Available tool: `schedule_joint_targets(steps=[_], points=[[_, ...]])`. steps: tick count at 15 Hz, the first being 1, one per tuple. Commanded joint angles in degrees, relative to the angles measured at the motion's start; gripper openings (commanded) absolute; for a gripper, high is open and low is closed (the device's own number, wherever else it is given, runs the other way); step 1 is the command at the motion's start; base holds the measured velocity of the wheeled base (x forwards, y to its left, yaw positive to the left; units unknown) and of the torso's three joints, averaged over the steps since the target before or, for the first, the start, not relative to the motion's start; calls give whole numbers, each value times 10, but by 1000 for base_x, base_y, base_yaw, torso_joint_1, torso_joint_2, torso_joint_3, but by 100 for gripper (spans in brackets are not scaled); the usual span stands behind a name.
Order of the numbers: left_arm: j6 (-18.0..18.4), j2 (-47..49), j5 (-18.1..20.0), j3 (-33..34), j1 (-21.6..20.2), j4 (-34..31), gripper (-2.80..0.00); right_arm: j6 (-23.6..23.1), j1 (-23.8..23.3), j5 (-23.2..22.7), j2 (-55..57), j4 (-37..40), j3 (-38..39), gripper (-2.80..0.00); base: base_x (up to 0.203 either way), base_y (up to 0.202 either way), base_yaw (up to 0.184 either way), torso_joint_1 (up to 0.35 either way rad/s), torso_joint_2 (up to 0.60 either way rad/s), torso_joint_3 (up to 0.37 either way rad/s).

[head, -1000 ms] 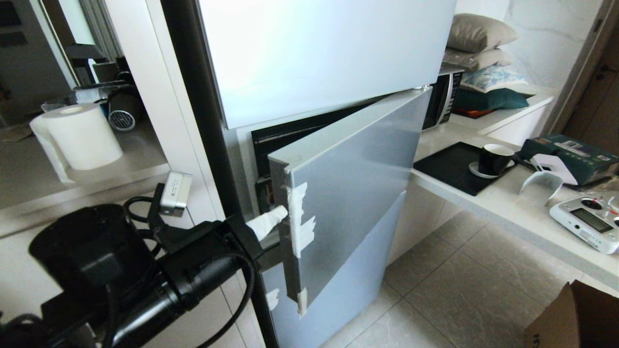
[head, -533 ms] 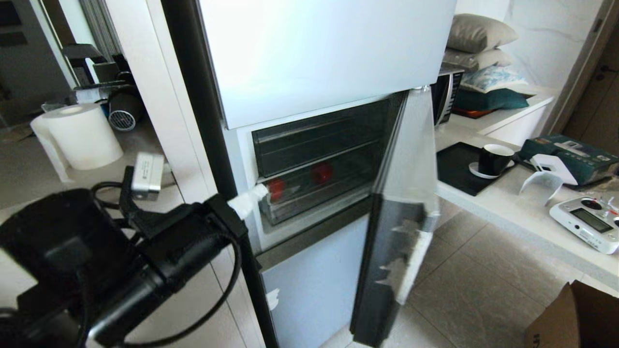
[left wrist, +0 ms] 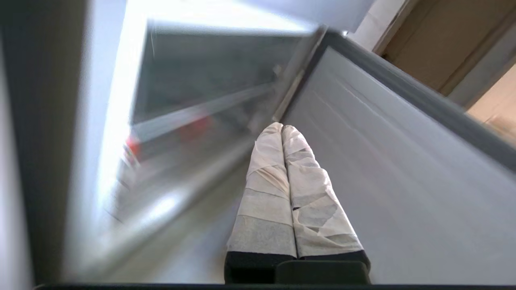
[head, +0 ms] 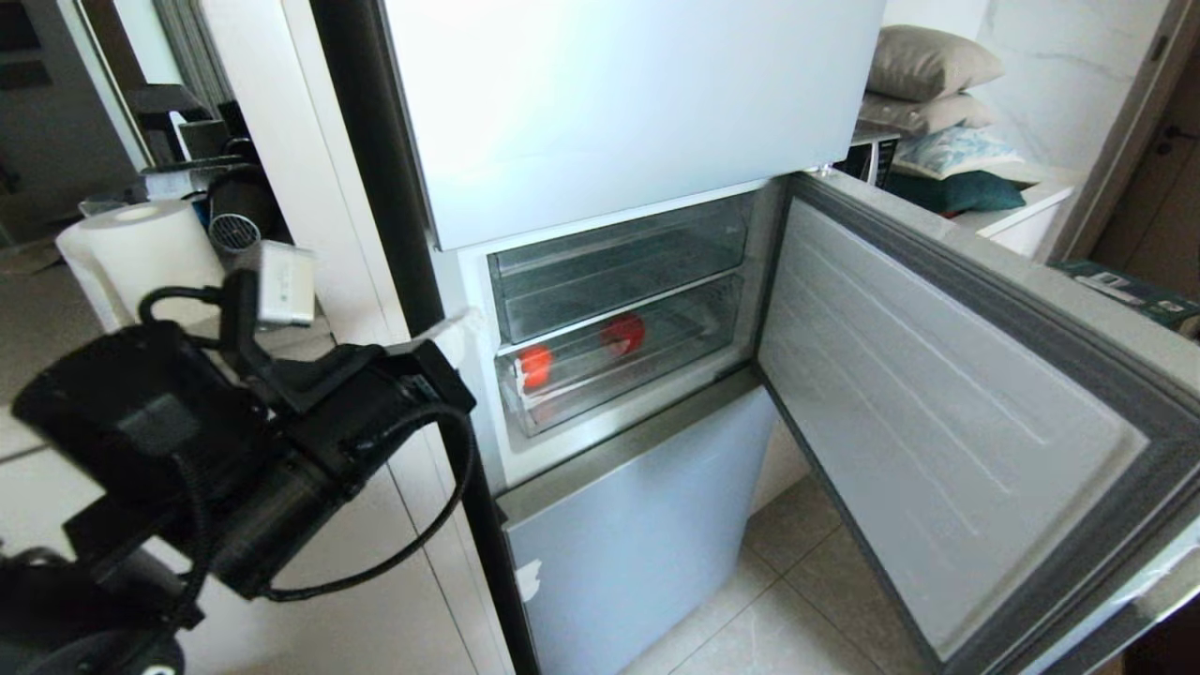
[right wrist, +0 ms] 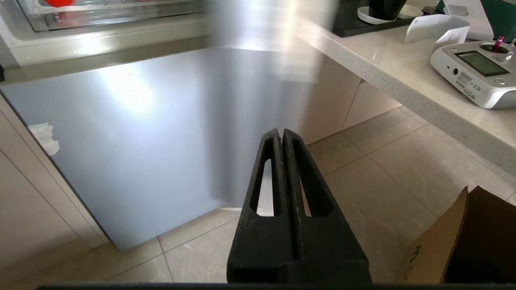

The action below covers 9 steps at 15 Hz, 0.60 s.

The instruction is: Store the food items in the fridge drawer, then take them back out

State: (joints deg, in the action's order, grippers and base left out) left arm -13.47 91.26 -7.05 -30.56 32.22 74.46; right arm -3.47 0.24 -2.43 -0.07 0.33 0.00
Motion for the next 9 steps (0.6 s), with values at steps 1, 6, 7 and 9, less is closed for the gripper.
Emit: schedule_joint_targets(steps=[1, 6, 7, 9], points=[[104, -145, -2, 8, -1, -44, -280, 0, 0, 0, 1, 0, 0, -280, 0, 0, 0, 0, 0, 0], [167, -462, -61, 50, -146, -263, -280, -3, 0, -1, 0, 0, 0, -280, 0, 0, 0, 0, 0, 0], [173, -525, -67, 73, -225, -309, -280, 4, 0, 3, 0, 0, 0, -280, 0, 0, 0, 0, 0, 0], [181, -636, -71, 141, -306, -384, -280, 6, 0, 17, 2, -4, -17, -280, 0, 0, 0, 0, 0, 0]])
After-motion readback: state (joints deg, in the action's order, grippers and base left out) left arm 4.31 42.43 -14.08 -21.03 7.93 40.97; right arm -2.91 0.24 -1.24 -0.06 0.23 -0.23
